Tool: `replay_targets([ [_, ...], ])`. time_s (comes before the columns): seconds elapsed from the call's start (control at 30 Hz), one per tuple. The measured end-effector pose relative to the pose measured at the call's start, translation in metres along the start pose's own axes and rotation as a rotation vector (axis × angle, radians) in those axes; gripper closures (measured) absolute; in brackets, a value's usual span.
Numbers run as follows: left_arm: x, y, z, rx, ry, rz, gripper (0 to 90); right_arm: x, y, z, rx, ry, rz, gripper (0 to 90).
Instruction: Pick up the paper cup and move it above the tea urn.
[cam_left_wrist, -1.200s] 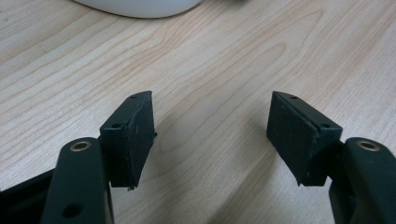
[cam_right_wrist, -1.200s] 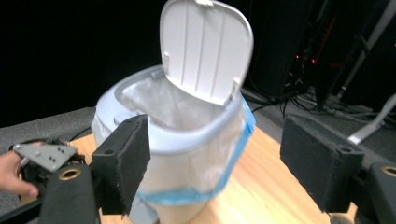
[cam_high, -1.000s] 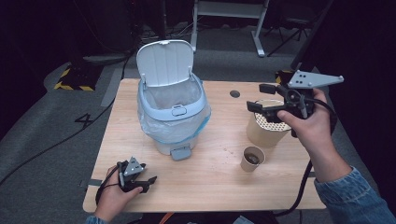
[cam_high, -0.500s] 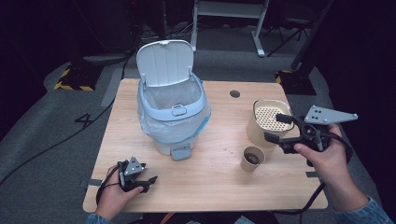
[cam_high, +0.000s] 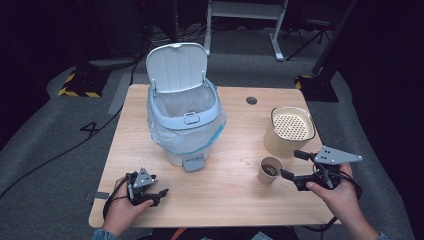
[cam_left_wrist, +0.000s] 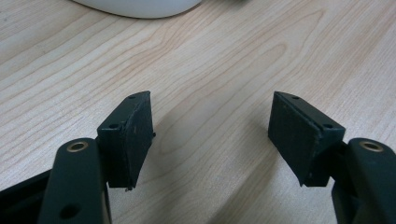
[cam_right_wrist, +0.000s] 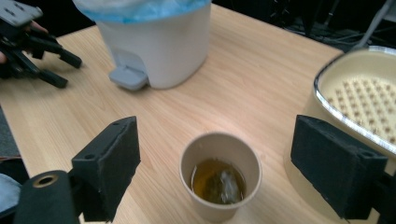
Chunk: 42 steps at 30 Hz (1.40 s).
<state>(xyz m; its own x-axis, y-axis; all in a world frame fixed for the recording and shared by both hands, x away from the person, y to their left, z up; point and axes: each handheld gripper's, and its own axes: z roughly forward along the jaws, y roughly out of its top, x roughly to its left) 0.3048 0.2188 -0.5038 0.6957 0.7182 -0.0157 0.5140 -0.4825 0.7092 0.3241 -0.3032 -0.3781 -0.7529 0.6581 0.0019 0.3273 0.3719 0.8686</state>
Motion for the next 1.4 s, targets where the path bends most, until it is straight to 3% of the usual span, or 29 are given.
replay_targets([
  [0.23,0.0,0.0,0.0,0.001,0.001,0.0,31.4,-0.002,-0.038,0.013,0.016,-0.024,0.04,15.8],
  [0.6,0.0,0.0,0.0,0.001,0.001,0.0,31.4,-0.007,-0.075,0.039,0.08,-0.026,0.055,17.1],
  [1.13,0.0,0.0,0.0,0.001,0.001,0.0,31.4,-0.005,-0.085,0.081,0.048,-0.052,0.114,18.8],
  [1.4,0.0,0.0,0.0,0.0,-0.001,-0.001,31.4,-0.003,-0.086,0.09,0.06,-0.055,0.123,24.7],
])
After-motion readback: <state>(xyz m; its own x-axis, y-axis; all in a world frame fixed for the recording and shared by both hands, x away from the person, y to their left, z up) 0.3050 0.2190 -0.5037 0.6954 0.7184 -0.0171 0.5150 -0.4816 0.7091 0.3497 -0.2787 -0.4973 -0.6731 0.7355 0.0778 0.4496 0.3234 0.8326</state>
